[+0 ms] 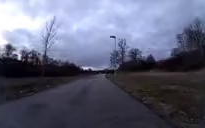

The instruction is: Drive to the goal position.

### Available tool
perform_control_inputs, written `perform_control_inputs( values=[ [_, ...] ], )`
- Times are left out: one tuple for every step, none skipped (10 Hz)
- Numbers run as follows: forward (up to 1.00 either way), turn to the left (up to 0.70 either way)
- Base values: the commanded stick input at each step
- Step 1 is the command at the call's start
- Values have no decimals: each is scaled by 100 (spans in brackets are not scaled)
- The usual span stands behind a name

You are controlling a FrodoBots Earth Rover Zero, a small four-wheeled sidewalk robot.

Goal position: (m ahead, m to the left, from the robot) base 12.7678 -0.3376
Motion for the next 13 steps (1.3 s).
perform_control_inputs(
  values=[
    [50, 0],
    [50, 0],
    [50, 0],
    [50, 0],
    [50, 0],
    [50, 0],
    [50, 0],
    [50, 0],
    [50, 0],
    [50, 0],
    [50, 0],
    [50, 0],
    [50, 0]
  ],
)
